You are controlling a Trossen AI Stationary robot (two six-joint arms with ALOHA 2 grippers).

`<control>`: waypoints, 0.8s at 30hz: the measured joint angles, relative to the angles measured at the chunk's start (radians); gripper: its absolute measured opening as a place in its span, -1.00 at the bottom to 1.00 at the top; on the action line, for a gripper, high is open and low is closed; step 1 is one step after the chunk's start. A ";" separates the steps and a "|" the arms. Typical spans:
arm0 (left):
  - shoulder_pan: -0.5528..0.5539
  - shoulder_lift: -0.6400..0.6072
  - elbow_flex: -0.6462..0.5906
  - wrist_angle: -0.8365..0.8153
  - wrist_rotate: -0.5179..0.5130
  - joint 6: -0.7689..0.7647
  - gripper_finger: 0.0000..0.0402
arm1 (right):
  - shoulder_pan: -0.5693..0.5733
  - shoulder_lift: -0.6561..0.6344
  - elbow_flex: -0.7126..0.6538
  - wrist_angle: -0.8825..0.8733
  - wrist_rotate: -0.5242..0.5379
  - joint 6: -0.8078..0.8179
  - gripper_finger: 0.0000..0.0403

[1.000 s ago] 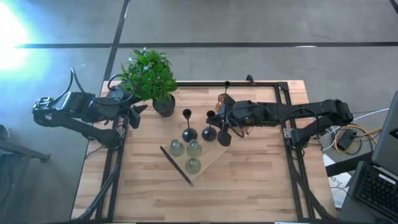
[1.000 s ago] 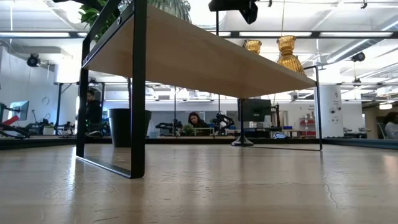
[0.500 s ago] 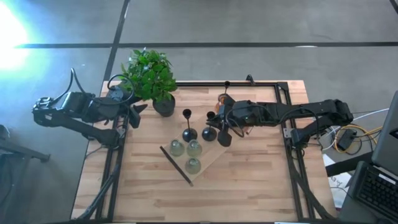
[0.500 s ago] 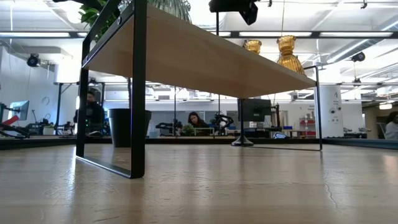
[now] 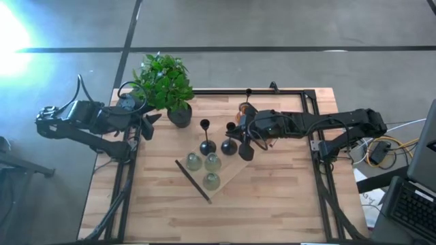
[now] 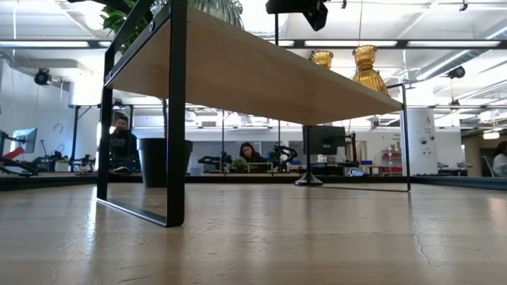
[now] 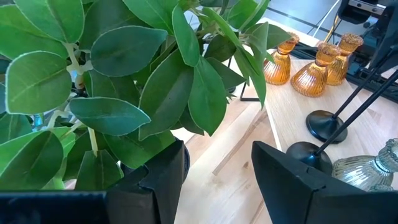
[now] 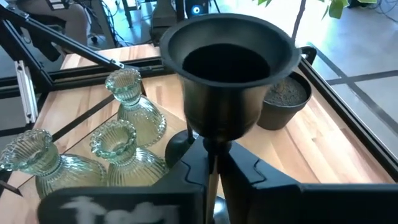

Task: Pick & Place candle stick holders
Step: Put the bottom right black candle holder on the shelf

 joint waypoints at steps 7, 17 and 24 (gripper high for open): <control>0.000 0.000 0.000 0.000 0.000 0.001 -0.04 | 0.000 0.000 0.000 0.002 -0.017 0.001 -0.93; 0.000 0.000 0.000 0.000 0.000 0.010 -0.04 | 0.000 0.000 0.000 0.019 -0.033 0.004 -0.94; 0.000 0.000 0.000 0.000 0.000 0.010 -0.04 | 0.000 0.000 -0.001 0.023 -0.043 -0.004 -0.94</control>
